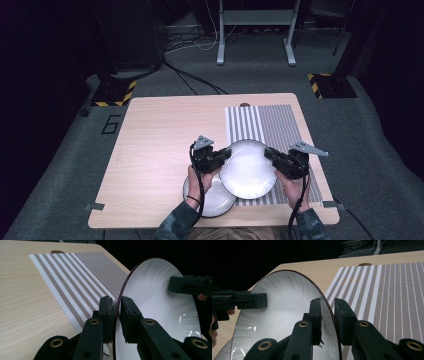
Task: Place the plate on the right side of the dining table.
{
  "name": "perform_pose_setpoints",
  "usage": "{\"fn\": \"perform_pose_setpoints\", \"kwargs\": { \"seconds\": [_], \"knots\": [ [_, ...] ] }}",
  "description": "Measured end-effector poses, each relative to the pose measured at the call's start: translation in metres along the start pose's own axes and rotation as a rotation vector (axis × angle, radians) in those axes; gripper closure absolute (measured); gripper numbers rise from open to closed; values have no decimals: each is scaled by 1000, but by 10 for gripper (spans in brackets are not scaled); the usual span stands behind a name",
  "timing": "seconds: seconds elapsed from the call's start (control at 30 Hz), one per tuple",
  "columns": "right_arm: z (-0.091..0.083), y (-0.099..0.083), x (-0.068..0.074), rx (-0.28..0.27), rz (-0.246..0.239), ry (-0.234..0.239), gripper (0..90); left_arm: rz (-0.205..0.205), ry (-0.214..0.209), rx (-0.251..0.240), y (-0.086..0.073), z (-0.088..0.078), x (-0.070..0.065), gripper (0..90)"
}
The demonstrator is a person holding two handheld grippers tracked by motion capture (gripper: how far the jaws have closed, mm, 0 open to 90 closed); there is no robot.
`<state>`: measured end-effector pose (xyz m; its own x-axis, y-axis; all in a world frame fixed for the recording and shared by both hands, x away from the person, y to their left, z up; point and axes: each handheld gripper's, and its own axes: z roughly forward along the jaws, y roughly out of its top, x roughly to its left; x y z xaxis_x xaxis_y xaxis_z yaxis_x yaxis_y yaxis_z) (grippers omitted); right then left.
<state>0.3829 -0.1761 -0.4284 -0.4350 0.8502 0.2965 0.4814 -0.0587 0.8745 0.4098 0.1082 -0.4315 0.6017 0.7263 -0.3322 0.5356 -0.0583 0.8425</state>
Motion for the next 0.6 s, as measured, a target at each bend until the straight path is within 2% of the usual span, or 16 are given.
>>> {"fn": "perform_pose_setpoints", "kwargs": {
  "seconds": [0.37,0.6],
  "knots": [
    [0,7,-10,-3,0,-2,764,3,-9,16,10,11,-2,792],
    [0,13,-16,-3,-7,-6,764,-10,-25,26,16,18,-1,792]
  ]
}}
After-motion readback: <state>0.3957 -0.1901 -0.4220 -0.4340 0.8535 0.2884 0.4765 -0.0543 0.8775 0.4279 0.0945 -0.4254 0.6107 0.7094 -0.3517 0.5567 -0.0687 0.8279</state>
